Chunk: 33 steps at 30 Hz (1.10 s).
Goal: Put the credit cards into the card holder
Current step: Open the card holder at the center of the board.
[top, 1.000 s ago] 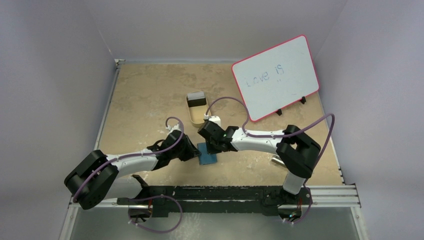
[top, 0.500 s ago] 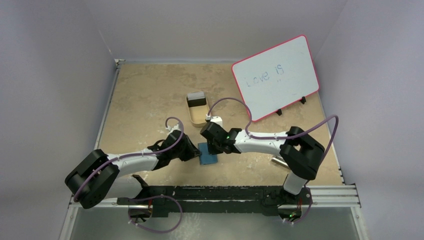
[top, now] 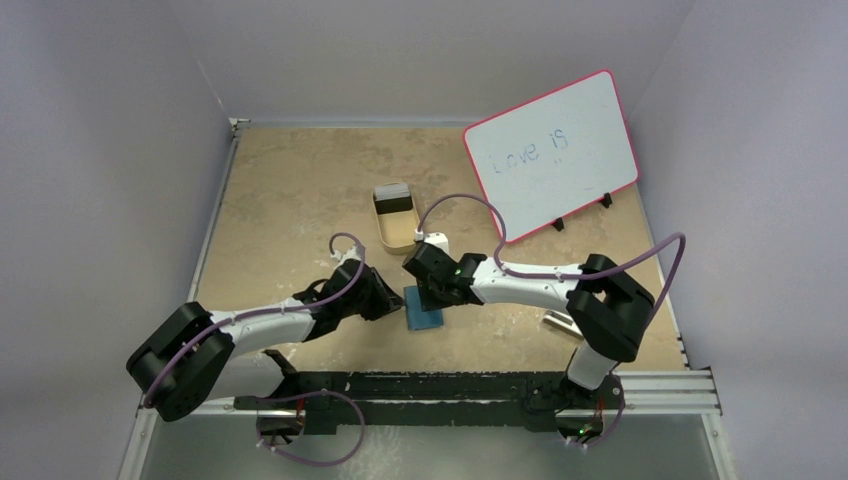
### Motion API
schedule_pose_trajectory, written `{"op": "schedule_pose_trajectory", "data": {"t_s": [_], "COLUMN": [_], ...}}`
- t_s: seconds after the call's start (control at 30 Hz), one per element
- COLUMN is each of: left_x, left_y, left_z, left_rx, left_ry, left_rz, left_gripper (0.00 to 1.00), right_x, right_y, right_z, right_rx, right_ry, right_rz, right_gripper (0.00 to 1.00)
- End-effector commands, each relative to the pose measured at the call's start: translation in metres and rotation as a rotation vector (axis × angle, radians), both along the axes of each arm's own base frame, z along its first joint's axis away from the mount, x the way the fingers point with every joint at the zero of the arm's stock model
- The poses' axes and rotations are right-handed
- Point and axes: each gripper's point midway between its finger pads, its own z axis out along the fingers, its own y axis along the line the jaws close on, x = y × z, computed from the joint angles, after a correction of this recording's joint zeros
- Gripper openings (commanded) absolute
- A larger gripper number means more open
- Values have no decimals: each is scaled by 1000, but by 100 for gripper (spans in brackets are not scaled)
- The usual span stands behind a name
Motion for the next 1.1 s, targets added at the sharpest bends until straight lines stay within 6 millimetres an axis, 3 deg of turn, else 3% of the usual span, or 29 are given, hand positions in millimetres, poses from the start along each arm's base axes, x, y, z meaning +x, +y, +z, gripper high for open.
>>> {"op": "schedule_pose_trajectory", "data": {"t_s": [0.0, 0.2, 0.43, 0.6, 0.67, 0.83, 1.07], "left_x": [6, 5, 5, 4, 4, 3, 7], "left_y": [-11, -14, -11, -10, -9, -6, -7], "left_z": [8, 6, 5, 4, 4, -2, 4], "left_rx": [-66, -73, -60, -53, -47, -25, -5], "left_ry": [-20, -11, -10, -8, -6, 3, -11], "left_rz": [-2, -12, -10, -5, -6, -1, -15], "left_gripper": [20, 20, 20, 20, 20, 20, 21], "right_x": [0, -1, -2, -7, -5, -5, 1], "right_y": [9, -4, -28, -25, -23, -11, -1], "right_z": [1, -26, -33, -31, -26, -8, 38], "right_rx": [12, -98, -193, -140, -114, 11, 173], "right_ry": [5, 24, 7, 13, -6, -38, -109], "right_rz": [5, -3, -56, -41, -41, -23, -43], "right_gripper": [38, 44, 20, 6, 0, 0, 0]}}
